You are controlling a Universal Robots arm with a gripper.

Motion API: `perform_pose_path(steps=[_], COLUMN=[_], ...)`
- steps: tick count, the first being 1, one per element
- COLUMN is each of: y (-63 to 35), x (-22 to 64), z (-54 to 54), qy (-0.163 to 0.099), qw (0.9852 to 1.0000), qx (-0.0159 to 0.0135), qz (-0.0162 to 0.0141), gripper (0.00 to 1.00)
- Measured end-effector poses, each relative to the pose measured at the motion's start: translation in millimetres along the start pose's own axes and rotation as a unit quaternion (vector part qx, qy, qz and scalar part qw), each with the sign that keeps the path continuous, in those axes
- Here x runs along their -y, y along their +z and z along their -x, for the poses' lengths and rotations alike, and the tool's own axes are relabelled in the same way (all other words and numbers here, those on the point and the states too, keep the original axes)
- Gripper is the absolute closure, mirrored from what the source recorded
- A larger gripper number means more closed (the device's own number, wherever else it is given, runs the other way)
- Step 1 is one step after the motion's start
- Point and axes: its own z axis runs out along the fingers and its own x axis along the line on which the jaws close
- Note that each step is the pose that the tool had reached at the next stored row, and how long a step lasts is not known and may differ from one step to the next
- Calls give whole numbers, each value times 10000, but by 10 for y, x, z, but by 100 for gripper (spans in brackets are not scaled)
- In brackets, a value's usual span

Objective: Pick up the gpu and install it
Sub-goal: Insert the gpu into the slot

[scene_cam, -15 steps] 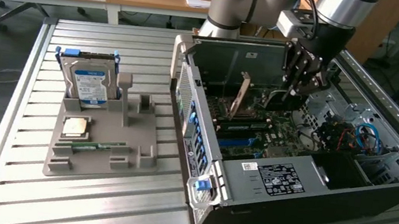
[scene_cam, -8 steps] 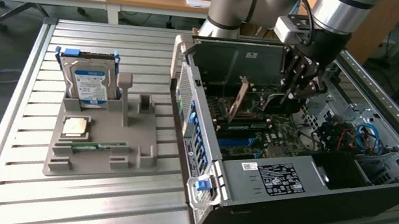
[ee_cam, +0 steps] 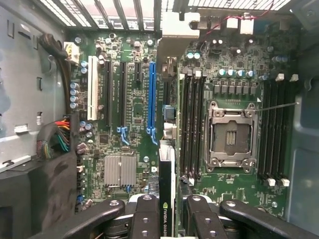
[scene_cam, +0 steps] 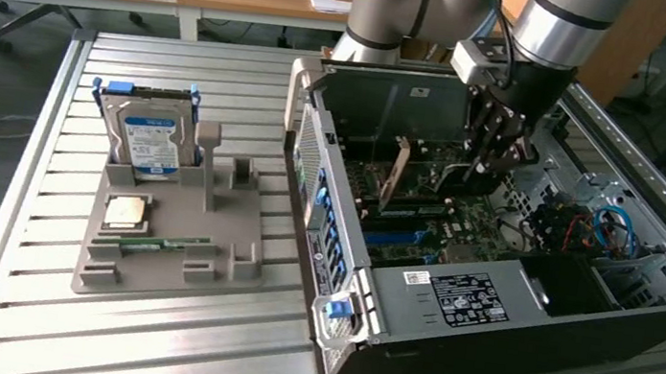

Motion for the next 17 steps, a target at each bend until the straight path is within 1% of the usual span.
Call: perform_pose_path(steps=[4,10,13,17], y=[37,54,57,55], x=[-3,-4,-3,-4], z=[0,-7,-14,-57], qy=[13,228,234,236], qw=[10000,9997,9997,9997], qx=[0,-2,0,-2], qz=[-5,-7,-8,-7], gripper=[74,74,74,74])
